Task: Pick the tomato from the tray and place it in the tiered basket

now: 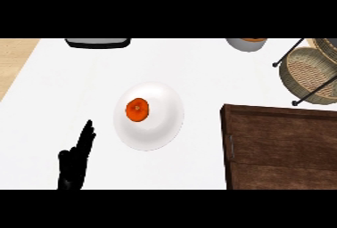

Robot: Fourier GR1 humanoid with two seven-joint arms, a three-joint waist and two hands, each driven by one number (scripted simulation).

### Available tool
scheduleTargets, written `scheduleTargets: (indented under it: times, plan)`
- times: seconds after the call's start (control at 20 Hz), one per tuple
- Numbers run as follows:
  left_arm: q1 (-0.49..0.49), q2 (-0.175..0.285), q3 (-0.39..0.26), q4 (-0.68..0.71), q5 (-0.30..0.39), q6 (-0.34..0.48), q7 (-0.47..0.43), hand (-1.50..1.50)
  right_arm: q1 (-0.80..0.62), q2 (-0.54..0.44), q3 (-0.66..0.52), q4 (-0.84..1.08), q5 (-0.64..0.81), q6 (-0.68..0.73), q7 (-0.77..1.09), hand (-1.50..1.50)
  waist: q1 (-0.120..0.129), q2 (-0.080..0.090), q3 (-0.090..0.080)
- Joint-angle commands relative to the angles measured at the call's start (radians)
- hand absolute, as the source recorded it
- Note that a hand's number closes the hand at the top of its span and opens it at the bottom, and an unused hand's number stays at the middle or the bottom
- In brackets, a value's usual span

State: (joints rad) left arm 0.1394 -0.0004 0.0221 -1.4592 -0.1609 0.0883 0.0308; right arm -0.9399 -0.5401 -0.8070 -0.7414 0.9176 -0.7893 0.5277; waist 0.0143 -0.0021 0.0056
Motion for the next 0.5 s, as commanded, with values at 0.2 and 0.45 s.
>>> scheduleTargets:
  times: [0.2,0.45]
  plan:
    - [0.004,0.023,0.023,0.001,0.013,0.011,0.017,0.00,0.138,-0.023,-0.033,-0.238,0.127,-0.092,0.210,-1.50,-0.056,-0.014,-0.009]
    - [0.057,0.016,0.039,-0.001,0.009,0.009,-0.022,0.00,0.296,0.017,-0.088,-0.534,0.094,0.048,0.274,-1.50,-0.095,-0.026,-0.010]
